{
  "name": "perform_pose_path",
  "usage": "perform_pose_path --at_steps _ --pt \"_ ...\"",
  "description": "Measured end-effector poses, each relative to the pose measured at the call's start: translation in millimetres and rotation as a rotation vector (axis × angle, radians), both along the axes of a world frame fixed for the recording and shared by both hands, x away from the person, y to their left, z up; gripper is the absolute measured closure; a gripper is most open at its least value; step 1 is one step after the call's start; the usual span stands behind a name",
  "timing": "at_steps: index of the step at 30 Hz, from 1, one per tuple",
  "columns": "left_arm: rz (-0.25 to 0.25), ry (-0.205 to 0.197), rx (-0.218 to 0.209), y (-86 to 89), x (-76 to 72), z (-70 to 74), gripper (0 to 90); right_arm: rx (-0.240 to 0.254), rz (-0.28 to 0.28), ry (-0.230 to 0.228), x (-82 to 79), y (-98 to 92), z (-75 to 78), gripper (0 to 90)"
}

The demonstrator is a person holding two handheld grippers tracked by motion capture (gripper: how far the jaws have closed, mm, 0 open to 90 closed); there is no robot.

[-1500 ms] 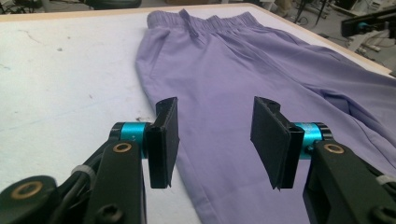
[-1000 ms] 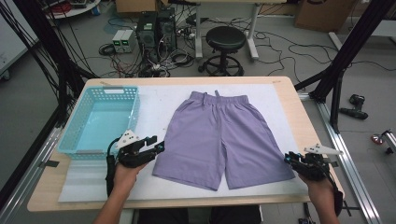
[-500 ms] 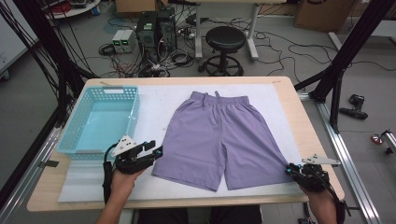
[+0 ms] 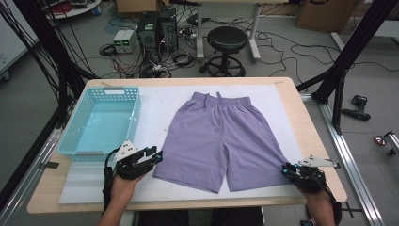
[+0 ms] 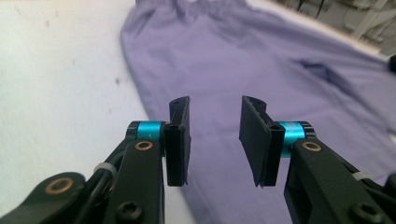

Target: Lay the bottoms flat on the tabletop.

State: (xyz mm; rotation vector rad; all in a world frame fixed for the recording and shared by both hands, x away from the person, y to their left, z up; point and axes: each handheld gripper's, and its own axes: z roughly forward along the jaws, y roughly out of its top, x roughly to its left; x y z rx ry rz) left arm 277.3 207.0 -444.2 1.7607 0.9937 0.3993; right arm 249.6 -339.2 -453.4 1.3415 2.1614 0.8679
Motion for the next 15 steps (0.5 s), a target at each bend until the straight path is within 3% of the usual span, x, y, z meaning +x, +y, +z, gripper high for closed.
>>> perform_pose_path --at_steps 2,4,6,8,10,12,14,15 --pt "0.003 0.03 0.033 -1.7 -1.5 -4.9 63.2 -0.021 0.027 0.008 -2.2 -1.1 1.3 90.0" --pt "0.003 0.057 0.064 -3.5 -2.2 -9.0 62.9 -0.002 0.03 0.013 -2.0 -3.4 2.5 89.6" --pt "0.013 0.084 0.088 -4.9 -2.9 -12.0 61.6 0.03 0.013 -0.015 -2.6 -5.4 4.4 74.0" --pt "0.022 0.111 0.114 -6.2 -3.1 -14.8 60.7 0.058 -0.016 -0.04 -3.5 -8.1 8.0 67.1" --pt "0.028 0.123 0.146 -8.6 -2.8 -14.8 56.6 0.062 -0.038 -0.035 -3.8 -10.7 7.7 63.3" --pt "0.017 0.142 0.182 -12.6 -2.8 -16.2 57.0 0.052 -0.04 -0.004 -3.6 -12.4 3.8 63.4" --pt "0.037 0.124 0.227 -16.7 -5.5 -16.0 61.4 0.037 -0.047 0.022 -3.8 -13.6 0.2 67.2" --pt "0.039 0.118 0.243 -17.3 -6.7 -15.8 65.7 0.043 -0.055 0.022 -4.5 -13.9 0.2 74.7"
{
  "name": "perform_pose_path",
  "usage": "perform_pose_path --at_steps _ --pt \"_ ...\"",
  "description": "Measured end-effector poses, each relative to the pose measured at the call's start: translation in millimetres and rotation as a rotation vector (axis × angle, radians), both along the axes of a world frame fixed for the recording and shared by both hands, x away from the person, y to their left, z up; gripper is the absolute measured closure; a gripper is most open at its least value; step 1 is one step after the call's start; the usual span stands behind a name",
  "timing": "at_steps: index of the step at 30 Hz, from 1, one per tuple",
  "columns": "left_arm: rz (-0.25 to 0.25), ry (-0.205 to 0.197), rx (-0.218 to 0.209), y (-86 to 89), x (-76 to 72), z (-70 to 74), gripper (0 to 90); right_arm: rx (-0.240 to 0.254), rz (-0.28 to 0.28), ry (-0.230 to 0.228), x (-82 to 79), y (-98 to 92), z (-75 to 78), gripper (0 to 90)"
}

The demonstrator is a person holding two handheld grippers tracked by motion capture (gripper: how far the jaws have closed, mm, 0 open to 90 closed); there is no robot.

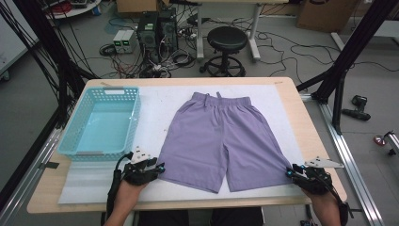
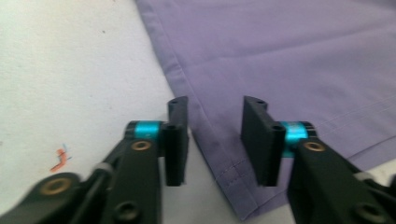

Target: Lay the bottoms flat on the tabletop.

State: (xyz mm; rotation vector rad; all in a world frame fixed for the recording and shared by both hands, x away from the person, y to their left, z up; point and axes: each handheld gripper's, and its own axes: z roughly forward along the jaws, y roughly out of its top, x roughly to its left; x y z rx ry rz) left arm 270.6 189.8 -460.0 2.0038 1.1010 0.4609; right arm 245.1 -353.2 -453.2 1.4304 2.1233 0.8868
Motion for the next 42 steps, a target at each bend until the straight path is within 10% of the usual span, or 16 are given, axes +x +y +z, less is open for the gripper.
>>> perform_pose_path --at_steps 3,11,15,22,30,42 --pt "-0.004 0.006 -0.012 2.0 -3.3 -0.2 87.4 -0.014 0.014 0.013 -1.5 0.4 2.1 89.1" --pt "-0.008 0.028 -0.062 6.5 -15.8 1.4 87.7 -0.008 0.03 0.029 -6.1 -3.6 6.3 89.5" --pt "-0.004 -0.024 -0.132 7.4 -11.3 8.0 58.0 0.068 0.02 -0.049 -4.5 -2.4 13.1 59.7" --pt "-0.019 -0.186 -0.251 11.3 -0.5 29.3 31.5 0.126 0.126 -0.171 3.9 23.8 22.8 52.4" --pt "-0.059 -0.298 -0.289 14.3 10.9 53.7 28.1 0.14 0.409 -0.099 16.8 89.9 15.8 70.7" --pt "-0.066 -0.351 -0.325 16.5 19.9 64.7 24.2 0.037 0.568 0.017 28.8 139.5 -3.1 67.2"
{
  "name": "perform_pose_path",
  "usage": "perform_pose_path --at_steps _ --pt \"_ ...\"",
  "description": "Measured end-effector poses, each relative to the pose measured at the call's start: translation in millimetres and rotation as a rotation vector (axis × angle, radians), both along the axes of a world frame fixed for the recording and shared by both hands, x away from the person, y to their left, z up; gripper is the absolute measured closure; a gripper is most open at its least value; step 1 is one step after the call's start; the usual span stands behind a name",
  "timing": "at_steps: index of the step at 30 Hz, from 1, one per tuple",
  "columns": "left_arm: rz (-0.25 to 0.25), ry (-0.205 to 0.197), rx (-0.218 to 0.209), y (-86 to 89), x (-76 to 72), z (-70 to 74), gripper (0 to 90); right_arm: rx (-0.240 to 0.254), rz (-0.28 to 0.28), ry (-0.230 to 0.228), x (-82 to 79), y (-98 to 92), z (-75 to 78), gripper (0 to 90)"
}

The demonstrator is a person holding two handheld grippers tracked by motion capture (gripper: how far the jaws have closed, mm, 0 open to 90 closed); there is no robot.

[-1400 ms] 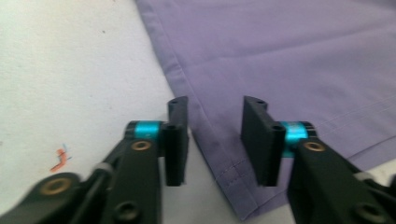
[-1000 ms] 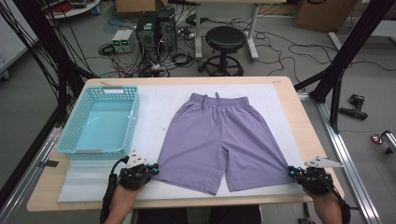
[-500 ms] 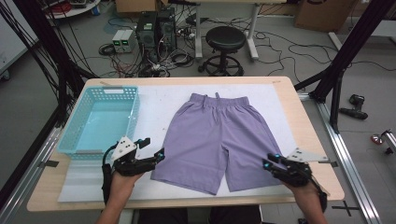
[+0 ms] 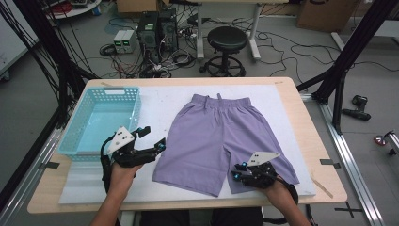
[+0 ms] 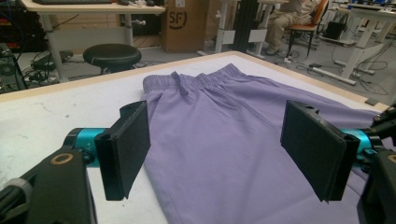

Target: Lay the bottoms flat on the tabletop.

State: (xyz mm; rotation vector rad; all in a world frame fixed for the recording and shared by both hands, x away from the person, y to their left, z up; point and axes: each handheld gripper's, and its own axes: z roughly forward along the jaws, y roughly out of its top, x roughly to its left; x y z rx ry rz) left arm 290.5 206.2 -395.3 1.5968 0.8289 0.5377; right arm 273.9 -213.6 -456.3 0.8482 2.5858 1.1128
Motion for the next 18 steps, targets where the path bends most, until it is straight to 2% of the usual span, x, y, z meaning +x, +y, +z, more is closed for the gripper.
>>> perform_pose_path --at_steps 3,4,5,7,9,11,14,16,18 --pt "0.002 0.012 -0.003 -0.8 -0.2 -1.4 24.1 -0.002 0.035 -0.007 -6.5 -0.8 0.4 64.7" --pt "-0.001 0.018 0.0 -1.3 -0.5 -2.1 24.2 0.003 0.044 0.006 -6.9 -1.0 1.6 62.7" --pt "-0.002 0.021 0.0 -2.1 -0.9 -2.8 24.2 0.018 0.042 0.004 -7.0 -2.1 3.5 58.7" --pt "-0.008 0.025 -0.002 -3.0 -0.3 -4.5 24.1 0.086 0.008 -0.028 -6.0 -8.0 11.2 50.1" --pt "-0.016 0.034 -0.002 -2.4 1.7 -6.2 24.2 0.138 -0.068 -0.075 -2.2 -16.9 22.0 38.9" --pt "-0.025 0.042 -0.001 -2.0 3.1 -6.9 24.1 0.163 -0.145 -0.13 2.5 -28.1 30.9 31.5" --pt "-0.051 0.037 0.011 -3.9 1.5 -7.0 23.5 0.148 -0.275 -0.19 5.8 -42.9 39.8 18.2" --pt "-0.053 0.041 0.014 -3.9 -0.7 -8.1 23.4 0.117 -0.323 -0.208 7.3 -52.4 41.8 18.3" --pt "-0.05 0.065 -0.001 -4.5 -3.5 -9.6 21.7 0.104 -0.373 -0.211 7.9 -58.6 39.8 18.2"
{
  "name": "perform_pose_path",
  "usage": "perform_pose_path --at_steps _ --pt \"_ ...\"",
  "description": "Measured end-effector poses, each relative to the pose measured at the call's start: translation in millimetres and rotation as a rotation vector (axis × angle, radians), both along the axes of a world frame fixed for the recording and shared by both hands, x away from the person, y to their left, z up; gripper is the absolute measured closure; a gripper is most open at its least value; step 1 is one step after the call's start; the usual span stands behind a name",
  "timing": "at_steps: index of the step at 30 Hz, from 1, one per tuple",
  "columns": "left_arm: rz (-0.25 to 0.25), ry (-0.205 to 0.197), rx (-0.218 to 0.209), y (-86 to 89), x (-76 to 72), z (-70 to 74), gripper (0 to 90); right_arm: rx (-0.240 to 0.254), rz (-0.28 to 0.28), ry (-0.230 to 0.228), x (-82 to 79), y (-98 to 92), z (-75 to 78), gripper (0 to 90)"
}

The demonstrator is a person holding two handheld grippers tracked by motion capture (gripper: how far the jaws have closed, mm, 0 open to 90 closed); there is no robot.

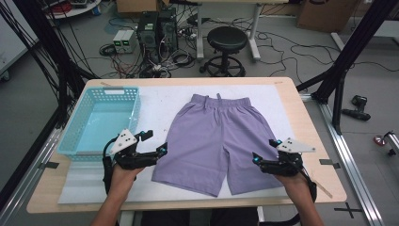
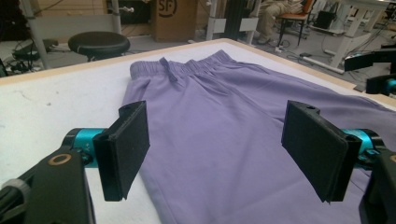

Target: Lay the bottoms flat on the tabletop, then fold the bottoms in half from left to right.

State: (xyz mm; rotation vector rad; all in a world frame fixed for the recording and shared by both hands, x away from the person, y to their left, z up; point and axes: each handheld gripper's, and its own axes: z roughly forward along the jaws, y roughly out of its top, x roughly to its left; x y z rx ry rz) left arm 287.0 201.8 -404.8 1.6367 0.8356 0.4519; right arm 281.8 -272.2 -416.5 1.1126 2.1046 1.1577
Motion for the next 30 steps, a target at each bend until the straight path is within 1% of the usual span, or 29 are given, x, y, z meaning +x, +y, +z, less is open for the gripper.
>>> perform_pose_path --at_steps 1,2,3,5,7,8,10,11,13,14,17,21,24,25,27,29,30 --pt "-0.003 0.011 -0.008 -1.1 -1.3 -0.8 19.8 -0.001 -0.017 0.003 -0.2 -2.2 -1.1 18.2" --pt "-0.013 0.013 -0.003 -1.4 -2.6 -1.2 19.2 -0.001 -0.02 0.007 -0.1 -4.0 -1.6 18.3" --pt "-0.014 0.007 0.0 -1.8 -4.1 -1.4 19.2 -0.003 -0.021 0.005 -0.3 -5.1 -1.6 18.3" --pt "-0.019 0.007 -0.002 -2.2 -6.0 -1.9 19.2 -0.005 -0.028 -0.003 -0.7 -6.6 -0.3 18.3" --pt "-0.021 0.011 0.002 -2.7 -6.8 -2.6 19.2 0.006 -0.037 -0.013 -1.9 -7.6 2.4 18.2" --pt "-0.023 0.013 0.003 -3.1 -7.1 -3.3 19.2 0.004 -0.039 -0.024 -2.4 -8.3 3.7 18.2" --pt "-0.023 0.02 0.016 -4.1 -7.9 -5.8 19.2 0.006 -0.037 -0.025 -3.8 -8.7 5.7 18.2" --pt "-0.022 0.022 0.029 -4.3 -8.7 -7.3 19.2 0.006 -0.04 -0.023 -4.1 -8.9 6.0 18.2" --pt "-0.021 0.034 0.027 -5.1 -10.1 -11.3 19.9 0.011 -0.036 -0.027 -3.3 -9.7 5.8 18.3" --pt "-0.021 0.039 0.033 -5.0 -10.3 -13.0 20.1 0.014 -0.035 -0.025 -2.9 -9.8 5.6 18.3" --pt "-0.012 0.061 0.029 -4.9 -11.5 -18.3 21.6 0.021 -0.032 -0.017 -2.5 -10.4 5.4 18.3" --pt "-0.006 0.095 0.042 -4.0 -13.7 -23.7 23.8 0.019 -0.025 -0.021 -2.3 -12.9 4.7 18.3" --pt "0.007 0.116 0.064 -4.2 -16.8 -28.4 28.7 0.02 -0.034 -0.02 -4.2 -15.8 4.2 18.3" --pt "0.015 0.126 0.078 -3.9 -18.0 -30.7 30.2 0.021 -0.035 -0.019 -4.5 -17.0 3.7 18.3" --pt "0.021 0.155 0.09 -3.3 -18.6 -35.2 32.3 0.024 -0.033 -0.013 -5.1 -18.1 2.6 18.3" --pt "0.033 0.175 0.091 -3.3 -18.8 -39.4 34.9 0.026 -0.033 -0.014 -5.5 -19.1 2.3 18.4" --pt "0.038 0.187 0.096 -3.4 -18.8 -41.2 36.0 0.031 -0.034 -0.005 -6.0 -19.3 2.6 18.4"
